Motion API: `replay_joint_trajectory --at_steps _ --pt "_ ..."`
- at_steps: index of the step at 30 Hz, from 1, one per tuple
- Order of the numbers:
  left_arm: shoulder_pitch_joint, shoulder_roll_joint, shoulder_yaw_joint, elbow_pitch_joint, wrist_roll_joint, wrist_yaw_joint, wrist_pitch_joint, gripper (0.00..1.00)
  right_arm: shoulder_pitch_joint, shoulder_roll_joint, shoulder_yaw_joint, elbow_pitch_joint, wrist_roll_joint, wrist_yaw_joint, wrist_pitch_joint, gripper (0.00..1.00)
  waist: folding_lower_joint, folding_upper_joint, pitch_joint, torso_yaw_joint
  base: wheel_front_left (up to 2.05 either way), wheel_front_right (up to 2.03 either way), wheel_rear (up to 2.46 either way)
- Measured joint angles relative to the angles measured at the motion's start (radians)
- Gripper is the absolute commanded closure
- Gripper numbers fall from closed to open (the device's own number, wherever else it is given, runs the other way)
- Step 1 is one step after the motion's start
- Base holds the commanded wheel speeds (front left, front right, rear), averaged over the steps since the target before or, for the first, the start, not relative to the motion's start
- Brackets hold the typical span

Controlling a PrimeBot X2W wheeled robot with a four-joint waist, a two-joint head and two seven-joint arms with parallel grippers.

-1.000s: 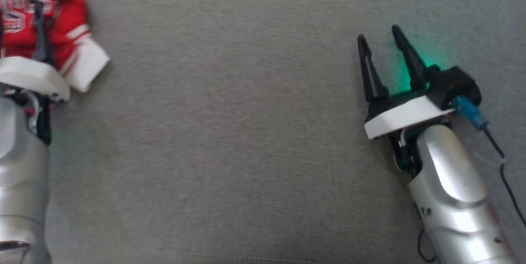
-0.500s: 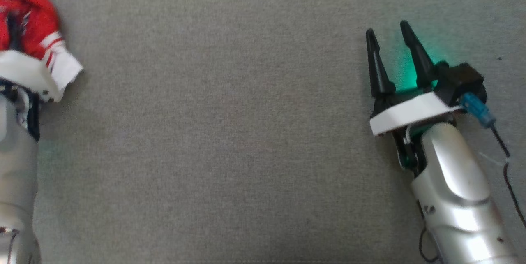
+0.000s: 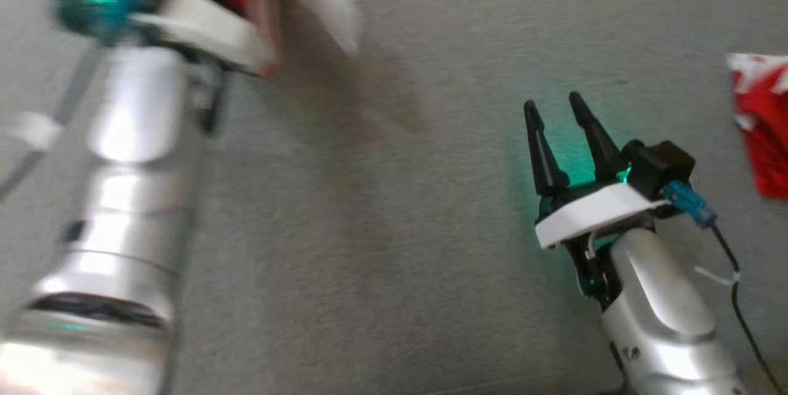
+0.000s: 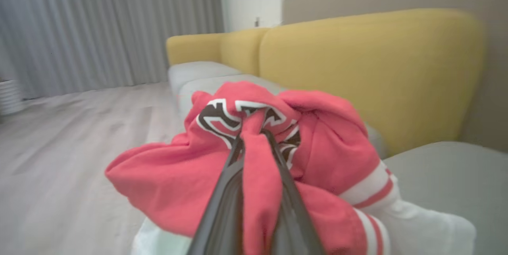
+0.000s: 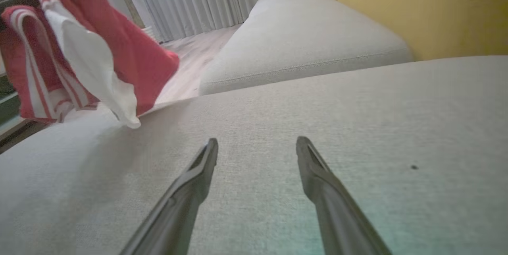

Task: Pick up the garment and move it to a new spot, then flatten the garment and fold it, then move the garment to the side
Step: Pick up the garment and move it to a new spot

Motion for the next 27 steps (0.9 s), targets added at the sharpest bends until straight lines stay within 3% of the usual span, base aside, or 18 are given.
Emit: replay_joint_trajectory --at_steps 5,11,14,15,16,19,23,27 --pt "0.055 -0.082 -0.184 -0.09 -0.123 -0.007 -0.001 1.0 0.043 0.0 0.014 0.005 0.025 0.0 0.0 0.0 0.0 0.0 -0.038 -0.075 0.0 0.0 0.0" --pt "0.236 -0.085 -0.338 -0.116 -0.269 -0.007 -0.001 1.0 0.053 0.0 0.027 0.015 0.04 0.0 0.0 0.0 -0.0001 0.0 -0.091 -0.125 0.0 0.0 0.0" --pt "0.323 -0.084 -0.355 -0.114 -0.29 -0.007 -0.001 1.0 0.057 0.0 0.021 0.017 0.04 0.0 0.0 0.0 -0.0002 0.0 -0.108 -0.118 0.0 0.0 0.0" --pt "0.347 -0.084 -0.355 -0.121 -0.29 0.0 -0.001 0.71 0.062 0.0 0.018 0.018 0.04 0.0 0.0 0.0 -0.0001 0.0 -0.111 -0.112 0.0 0.0 0.0" --pt "0.371 -0.083 -0.354 -0.129 -0.29 0.011 -0.001 0.0 0.068 0.001 0.016 0.019 0.04 0.0 0.0 0.0 0.0 0.0 -0.113 -0.104 0.0 0.0 0.0" --pt "0.443 -0.08 -0.323 -0.179 -0.285 0.052 -0.002 0.0 0.083 0.001 0.001 0.033 0.032 0.0 0.001 0.0 0.0 0.0 -0.125 -0.08 0.0 0.0 0.0" --pt "0.554 -0.067 -0.211 -0.295 -0.24 0.114 -0.003 0.0 0.094 0.002 -0.02 0.048 0.021 0.0 0.001 0.0 0.0 0.0 -0.149 -0.048 0.0 0.0 0.0" --pt "0.677 -0.041 -0.09 -0.395 -0.187 0.136 -0.004 0.0 0.099 0.002 -0.06 0.062 0.013 0.0 0.001 0.0 0.0 0.0 -0.184 -0.014 0.0 0.0 0.0"
